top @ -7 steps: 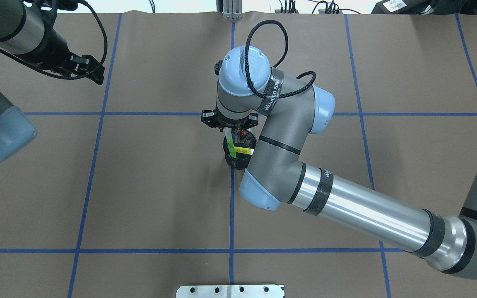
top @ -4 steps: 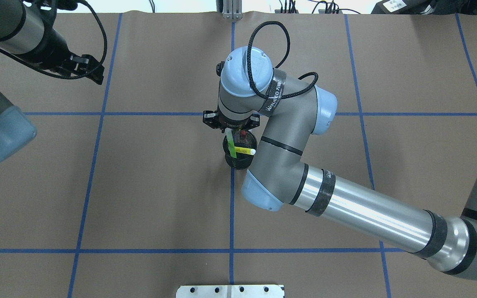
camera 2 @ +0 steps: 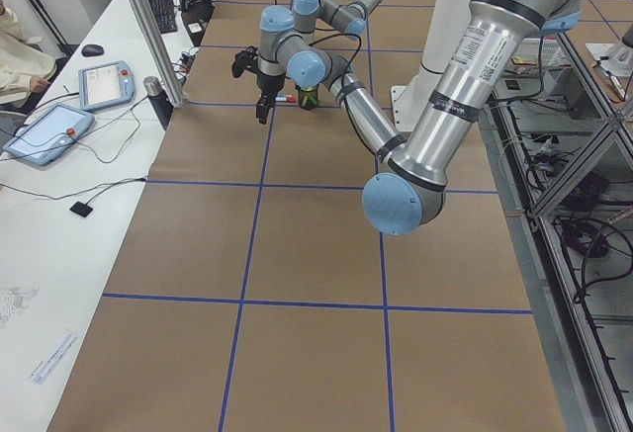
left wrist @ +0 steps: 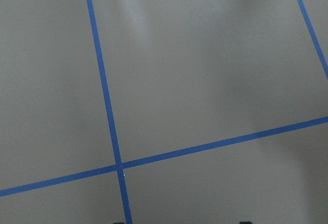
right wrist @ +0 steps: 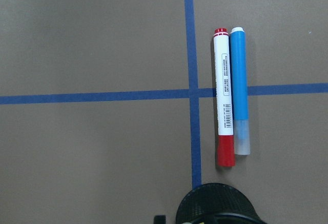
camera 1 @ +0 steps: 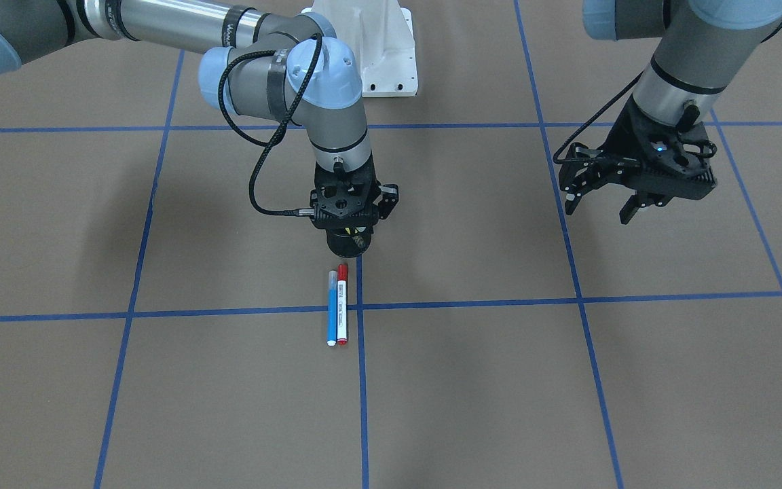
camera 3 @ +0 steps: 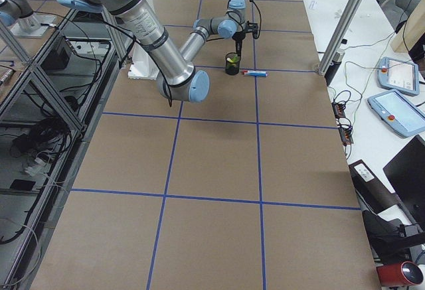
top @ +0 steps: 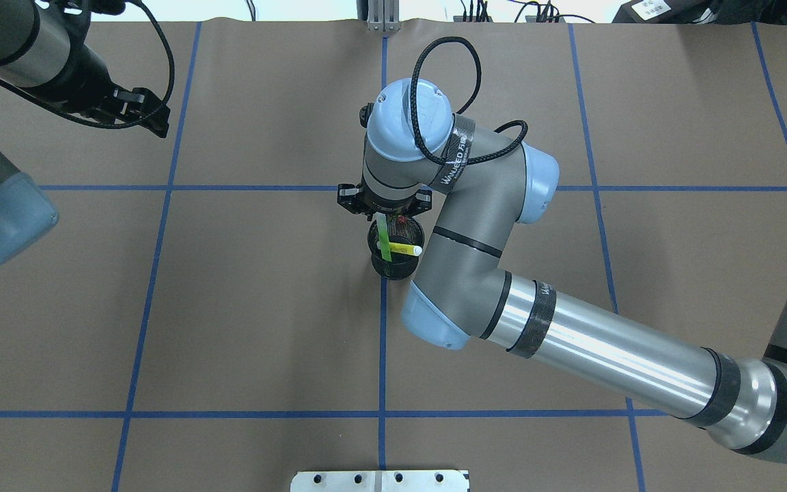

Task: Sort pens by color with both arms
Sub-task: 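Grasp the green highlighter with the right gripper and lift it out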

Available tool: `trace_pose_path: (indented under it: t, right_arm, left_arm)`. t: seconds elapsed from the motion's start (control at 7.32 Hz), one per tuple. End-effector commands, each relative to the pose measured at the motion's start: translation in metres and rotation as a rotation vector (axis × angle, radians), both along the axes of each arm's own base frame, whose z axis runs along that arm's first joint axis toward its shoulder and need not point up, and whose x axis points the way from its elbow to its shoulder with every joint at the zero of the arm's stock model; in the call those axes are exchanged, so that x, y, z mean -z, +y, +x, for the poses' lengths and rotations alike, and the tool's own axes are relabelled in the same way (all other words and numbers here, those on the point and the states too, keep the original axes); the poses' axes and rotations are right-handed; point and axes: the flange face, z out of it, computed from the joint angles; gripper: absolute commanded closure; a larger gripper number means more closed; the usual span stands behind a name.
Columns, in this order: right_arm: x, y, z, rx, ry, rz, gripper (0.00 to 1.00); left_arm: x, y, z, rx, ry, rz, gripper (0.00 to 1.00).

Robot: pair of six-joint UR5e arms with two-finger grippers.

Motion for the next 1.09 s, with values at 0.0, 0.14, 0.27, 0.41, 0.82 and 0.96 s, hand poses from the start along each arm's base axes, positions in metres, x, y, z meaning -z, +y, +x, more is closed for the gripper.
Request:
trace_pose_path:
  t: [0.0,0.14,0.27,0.41,0.82,0.96]
  right_arm:
    - [0.002,0.000,0.000,0.000,0.007,-0.004,0.67]
    - [0.001,0.000,0.000,0.000,0.009,-0.005,0.75]
    - [0.002,0.001,0.002,0.000,0.006,-0.004,0.79]
    - [0.002,0.002,0.002,-0.001,0.006,-0.005,0.86]
    - [0.021,0.018,0.027,0.004,0.004,-0.007,0.91]
    - [0.038,0.027,0.041,0.006,-0.009,0.000,0.93]
  left_arm:
    - [0.000,0.000,-0.001,0.002,0.000,0.000,0.20]
    - [0.000,0.000,-0.001,0.002,0.000,0.000,0.20]
    - [0.000,0.000,-0.001,0.002,0.000,0.000,0.20]
    - [0.000,0.000,-0.001,0.002,-0.001,-0.001,0.20]
    - [0.000,0.000,-0.001,0.002,-0.001,-0.001,0.20]
    - [0.000,0.000,-0.001,0.001,0.000,-0.002,0.20]
